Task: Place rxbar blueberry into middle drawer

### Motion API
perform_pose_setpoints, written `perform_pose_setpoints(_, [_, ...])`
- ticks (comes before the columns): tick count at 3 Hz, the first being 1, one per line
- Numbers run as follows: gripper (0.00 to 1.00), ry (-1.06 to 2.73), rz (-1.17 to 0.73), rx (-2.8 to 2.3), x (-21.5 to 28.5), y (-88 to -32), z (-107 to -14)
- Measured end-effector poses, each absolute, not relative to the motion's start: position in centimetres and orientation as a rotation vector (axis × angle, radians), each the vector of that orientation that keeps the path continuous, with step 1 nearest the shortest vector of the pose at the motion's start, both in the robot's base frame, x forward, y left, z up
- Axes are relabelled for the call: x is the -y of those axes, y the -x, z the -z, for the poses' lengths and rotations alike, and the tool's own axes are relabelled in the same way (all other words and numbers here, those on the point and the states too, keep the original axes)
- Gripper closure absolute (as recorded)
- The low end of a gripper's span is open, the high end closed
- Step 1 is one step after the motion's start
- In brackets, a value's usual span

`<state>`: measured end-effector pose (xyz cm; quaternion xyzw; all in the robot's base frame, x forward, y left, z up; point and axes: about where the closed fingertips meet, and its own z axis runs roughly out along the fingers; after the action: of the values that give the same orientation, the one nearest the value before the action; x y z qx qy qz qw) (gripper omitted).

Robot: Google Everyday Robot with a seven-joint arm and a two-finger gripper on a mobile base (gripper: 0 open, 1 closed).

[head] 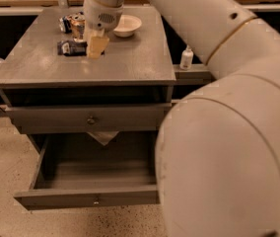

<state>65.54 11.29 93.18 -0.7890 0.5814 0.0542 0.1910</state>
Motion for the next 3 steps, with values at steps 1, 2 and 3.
perform_pose_setpoints(1, [1.0, 2.114, -0.165, -1.598, -8.8, -64.0, -98.5])
perform_pose_setpoints(2, [1.0, 1.898, -0.303, -1.684, -6.5, -62.4, -99.1])
perform_pose_setpoints(3, [1.0, 1.707, -0.422, -1.861, -4.8, -63.0, -92.0])
